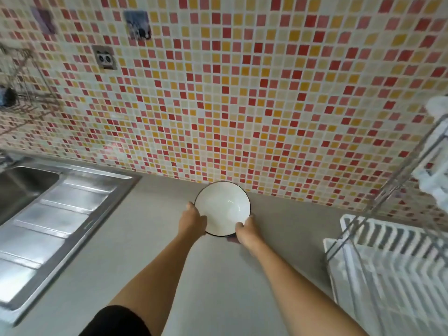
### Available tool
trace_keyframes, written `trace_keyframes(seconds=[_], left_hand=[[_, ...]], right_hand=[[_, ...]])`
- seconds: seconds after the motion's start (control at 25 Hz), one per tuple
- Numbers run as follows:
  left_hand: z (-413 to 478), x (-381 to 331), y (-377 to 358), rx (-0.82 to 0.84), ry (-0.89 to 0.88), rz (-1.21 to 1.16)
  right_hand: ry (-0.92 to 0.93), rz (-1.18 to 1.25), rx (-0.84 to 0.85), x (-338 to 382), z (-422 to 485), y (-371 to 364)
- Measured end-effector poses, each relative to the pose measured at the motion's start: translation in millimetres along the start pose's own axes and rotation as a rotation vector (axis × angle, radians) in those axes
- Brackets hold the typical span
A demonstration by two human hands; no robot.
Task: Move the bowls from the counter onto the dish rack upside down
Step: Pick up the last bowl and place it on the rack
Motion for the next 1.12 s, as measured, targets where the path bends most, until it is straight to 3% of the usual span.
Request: trace_keyframes(seconds=[0.24, 0.4, 0.56, 0.76, 1.0, 1.12], left_hand=[[-80.5, -63.5, 89.5, -0.081, -0.399, -0.296], [-138.9, -100.3, 145.7, -0.209, -0.527, -0.505], [-202.7, -137.0, 178.0, -0.254, -0.768, -0.666], [-269.1, -190.0, 174.8, -0.088, -0.965, -0.807], [-342.4, -252.0, 134.3, 0.108, -1.055, -0.631], [-383.1, -288.8, 111.6, 0.24, -1.124, -0.651]], right_hand=[[0.453, -0.154, -0.034, 104.5, -97.5, 39.3], [0.604, -0.089, -0.118, 162.7, -173.3, 62.6], [0.829, -0.103, -0.218, 208.6, -256.4, 96.8], [1.008, -0.363, -0.336, 245.4, -348.2, 154.4], [1.086, -0.57, -0.501, 242.8, -412.5, 255.5], [1.205, -0.557, -0.509, 230.2, -433.7, 309.6]])
Point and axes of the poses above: each hand's wrist, its own z-axis towards the middle knuckle, its own y-axis out of the back of the hand, x = y × z, the point moved 7 cm from there along z, towards the middle knuckle, and after that the axes turned 7 degrees about z, right-handed, at the moved point
